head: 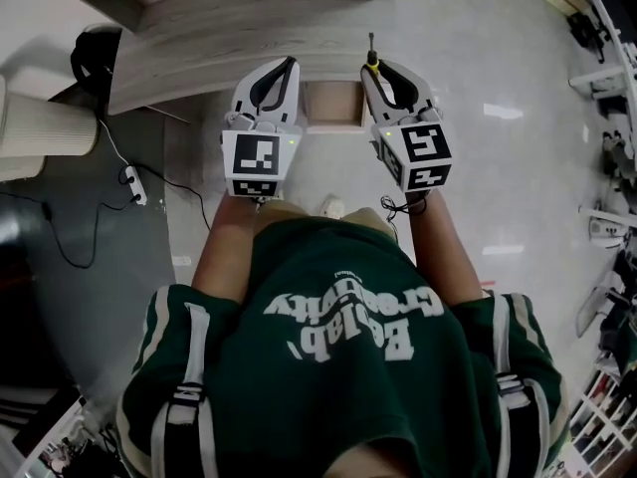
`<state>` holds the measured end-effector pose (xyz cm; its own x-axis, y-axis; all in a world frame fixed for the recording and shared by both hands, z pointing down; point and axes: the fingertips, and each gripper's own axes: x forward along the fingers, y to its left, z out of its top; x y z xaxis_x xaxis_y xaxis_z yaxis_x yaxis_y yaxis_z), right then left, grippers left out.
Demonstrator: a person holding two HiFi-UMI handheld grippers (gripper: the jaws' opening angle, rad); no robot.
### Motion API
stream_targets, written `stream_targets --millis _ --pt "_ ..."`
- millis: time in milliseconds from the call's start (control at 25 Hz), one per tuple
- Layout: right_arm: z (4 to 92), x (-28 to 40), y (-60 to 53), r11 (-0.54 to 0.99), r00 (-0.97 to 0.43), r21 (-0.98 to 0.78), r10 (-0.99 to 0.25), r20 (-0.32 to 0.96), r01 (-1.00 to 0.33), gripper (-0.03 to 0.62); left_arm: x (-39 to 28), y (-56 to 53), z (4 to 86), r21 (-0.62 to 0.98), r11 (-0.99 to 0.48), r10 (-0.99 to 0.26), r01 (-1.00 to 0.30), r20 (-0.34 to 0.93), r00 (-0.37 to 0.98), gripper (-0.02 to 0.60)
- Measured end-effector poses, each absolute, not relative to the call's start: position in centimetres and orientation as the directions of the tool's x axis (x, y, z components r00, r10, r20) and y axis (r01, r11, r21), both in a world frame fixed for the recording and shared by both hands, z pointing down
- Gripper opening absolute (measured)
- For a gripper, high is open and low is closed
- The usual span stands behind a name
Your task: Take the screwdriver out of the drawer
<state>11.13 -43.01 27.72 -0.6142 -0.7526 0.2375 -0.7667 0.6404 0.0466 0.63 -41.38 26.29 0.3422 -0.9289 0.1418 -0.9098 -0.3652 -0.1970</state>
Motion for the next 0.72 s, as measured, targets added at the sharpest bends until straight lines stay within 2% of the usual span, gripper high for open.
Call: stream_targets --millis 280,720 --pt "26.1 12.4 -42.7 0.638 -0.623 0.039 -0.762 0.179 -0.769 0.084 2.0 -40.5 25.6 -0.188 -0.358 -0.932 -0.915 0.134 0.337 0.018" --pt "31.0 13.0 -41.4 0.662 -0.654 -0.039 -0.726 0.212 -0.748 0.083 2.5 -38.7 28.8 -0.175 -0.341 -0.934 -0.924 0.178 0.311 0.018"
